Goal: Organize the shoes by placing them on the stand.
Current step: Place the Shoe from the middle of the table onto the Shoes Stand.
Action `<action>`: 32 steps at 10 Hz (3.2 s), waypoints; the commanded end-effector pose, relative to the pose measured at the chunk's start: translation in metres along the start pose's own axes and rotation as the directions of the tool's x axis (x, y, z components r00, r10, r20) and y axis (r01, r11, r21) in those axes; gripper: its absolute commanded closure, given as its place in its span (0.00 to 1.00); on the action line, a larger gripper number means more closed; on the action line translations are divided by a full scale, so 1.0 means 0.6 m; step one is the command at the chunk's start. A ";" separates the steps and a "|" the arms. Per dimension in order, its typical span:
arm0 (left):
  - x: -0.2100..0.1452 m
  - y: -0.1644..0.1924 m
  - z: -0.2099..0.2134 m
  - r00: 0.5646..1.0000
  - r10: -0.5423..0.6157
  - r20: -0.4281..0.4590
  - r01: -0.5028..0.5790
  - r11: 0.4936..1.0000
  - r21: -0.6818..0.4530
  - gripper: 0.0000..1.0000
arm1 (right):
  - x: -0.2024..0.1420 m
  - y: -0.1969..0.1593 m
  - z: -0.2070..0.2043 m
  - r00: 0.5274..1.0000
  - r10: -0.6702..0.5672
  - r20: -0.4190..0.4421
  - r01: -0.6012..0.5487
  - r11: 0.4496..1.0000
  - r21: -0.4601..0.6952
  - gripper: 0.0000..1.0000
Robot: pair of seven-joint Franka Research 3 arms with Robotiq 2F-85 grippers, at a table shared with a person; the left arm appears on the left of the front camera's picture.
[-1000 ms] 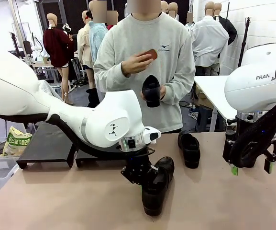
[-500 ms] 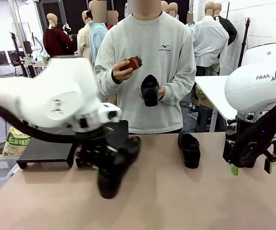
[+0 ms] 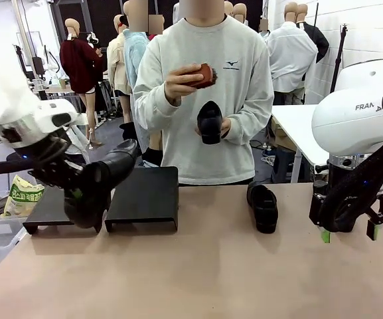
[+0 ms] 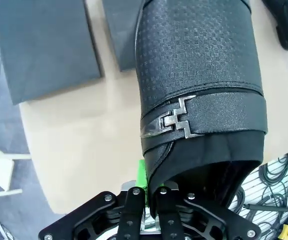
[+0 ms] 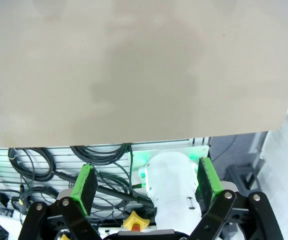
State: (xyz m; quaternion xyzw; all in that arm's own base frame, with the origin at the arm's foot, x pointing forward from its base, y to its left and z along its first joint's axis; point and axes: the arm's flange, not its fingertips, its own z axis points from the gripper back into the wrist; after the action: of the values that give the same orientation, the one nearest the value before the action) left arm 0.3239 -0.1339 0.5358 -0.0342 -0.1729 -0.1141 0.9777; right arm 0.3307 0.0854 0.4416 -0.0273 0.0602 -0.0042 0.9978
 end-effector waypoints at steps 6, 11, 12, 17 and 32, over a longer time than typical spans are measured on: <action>0.023 0.046 -0.006 0.994 0.010 0.113 -0.024 0.992 0.127 1.00 | -0.001 0.006 0.002 1.000 -0.014 -0.008 0.014 1.000 0.011 0.00; 0.074 0.262 -0.014 0.986 0.093 0.140 -0.110 0.987 0.120 1.00 | -0.001 0.006 0.002 1.000 -0.014 -0.008 0.014 1.000 0.011 0.00; 0.081 0.294 -0.019 0.975 0.168 0.143 -0.187 0.972 0.139 1.00 | -0.001 0.006 0.002 1.000 -0.014 -0.008 0.014 1.000 0.011 0.00; 0.084 0.345 -0.044 0.964 0.224 0.146 -0.242 0.962 0.123 1.00 | -0.001 0.006 0.002 1.000 -0.014 -0.008 0.014 1.000 0.011 0.00; 0.163 0.478 -0.191 0.908 0.412 0.072 -0.412 0.911 -0.015 1.00 | -0.001 0.006 0.002 1.000 -0.014 -0.008 0.014 1.000 0.011 0.00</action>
State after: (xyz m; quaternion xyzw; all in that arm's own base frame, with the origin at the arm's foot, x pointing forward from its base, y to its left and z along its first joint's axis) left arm 0.5124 0.1054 0.4504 -0.0632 -0.1963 0.1086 0.9725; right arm 0.3306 0.0855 0.4417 -0.0274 0.0602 -0.0040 0.9978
